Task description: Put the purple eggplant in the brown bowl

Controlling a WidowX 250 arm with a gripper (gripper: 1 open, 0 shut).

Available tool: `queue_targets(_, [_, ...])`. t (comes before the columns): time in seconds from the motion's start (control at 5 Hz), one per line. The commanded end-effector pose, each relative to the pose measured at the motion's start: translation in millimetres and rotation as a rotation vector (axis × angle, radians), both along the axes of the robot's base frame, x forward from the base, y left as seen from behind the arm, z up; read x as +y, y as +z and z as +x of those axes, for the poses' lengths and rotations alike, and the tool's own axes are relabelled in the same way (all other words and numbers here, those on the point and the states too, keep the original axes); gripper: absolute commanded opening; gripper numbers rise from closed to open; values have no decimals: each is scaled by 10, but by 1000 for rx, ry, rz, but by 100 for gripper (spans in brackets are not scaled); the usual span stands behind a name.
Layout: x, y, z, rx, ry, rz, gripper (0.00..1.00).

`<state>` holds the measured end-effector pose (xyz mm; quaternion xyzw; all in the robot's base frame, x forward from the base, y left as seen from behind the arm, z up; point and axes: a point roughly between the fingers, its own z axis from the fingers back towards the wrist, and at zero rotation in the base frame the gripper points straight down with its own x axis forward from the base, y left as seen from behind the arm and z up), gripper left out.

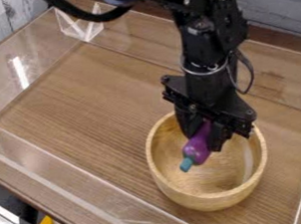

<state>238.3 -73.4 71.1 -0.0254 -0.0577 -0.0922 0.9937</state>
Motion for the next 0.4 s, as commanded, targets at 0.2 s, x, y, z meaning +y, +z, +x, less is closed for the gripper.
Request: queue_targets(0.2, [-41,0,2,-23,-16,-2,0])
